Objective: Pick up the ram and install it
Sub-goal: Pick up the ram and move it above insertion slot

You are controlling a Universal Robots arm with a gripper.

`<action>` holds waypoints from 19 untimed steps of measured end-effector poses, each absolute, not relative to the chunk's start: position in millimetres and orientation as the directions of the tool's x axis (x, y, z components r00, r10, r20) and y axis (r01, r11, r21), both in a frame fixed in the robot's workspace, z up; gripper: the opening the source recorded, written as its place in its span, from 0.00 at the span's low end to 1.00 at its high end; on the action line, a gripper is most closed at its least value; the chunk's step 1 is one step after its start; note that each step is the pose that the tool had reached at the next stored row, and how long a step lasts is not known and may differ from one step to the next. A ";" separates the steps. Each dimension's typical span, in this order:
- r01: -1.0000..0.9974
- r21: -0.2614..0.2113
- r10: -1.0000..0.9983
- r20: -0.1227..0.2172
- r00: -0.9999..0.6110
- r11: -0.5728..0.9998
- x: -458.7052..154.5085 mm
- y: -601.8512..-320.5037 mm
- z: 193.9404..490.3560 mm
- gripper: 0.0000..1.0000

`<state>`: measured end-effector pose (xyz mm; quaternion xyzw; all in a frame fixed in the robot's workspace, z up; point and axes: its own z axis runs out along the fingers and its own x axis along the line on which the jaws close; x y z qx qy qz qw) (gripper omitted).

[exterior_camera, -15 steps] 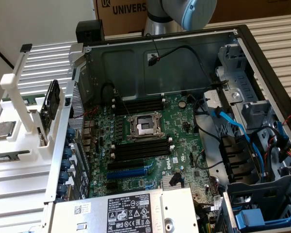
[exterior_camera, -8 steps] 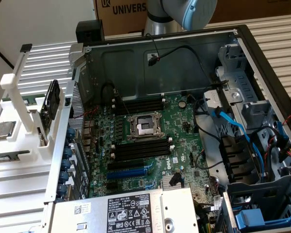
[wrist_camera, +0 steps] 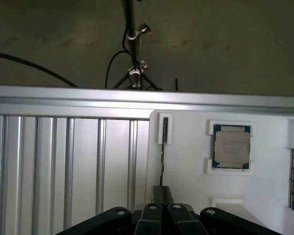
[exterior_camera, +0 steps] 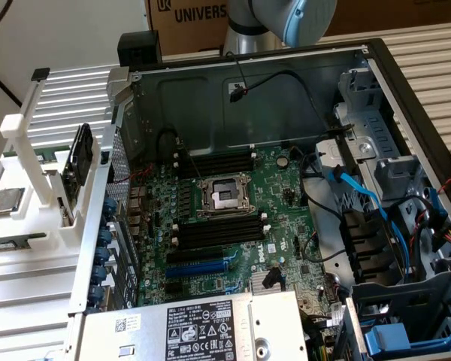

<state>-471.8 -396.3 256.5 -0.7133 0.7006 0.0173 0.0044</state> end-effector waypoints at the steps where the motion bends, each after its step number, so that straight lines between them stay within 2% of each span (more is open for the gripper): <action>1: -1.000 0.018 -0.999 -0.031 0.018 -0.019 -471.3 -396.6 254.7 0.10; 10: -0.999 0.018 -0.999 -0.031 0.028 -0.028 -460.9 -397.4 239.3 0.10; 19: -0.999 0.018 -0.999 -0.030 0.029 -0.030 -457.7 -397.4 236.7 0.10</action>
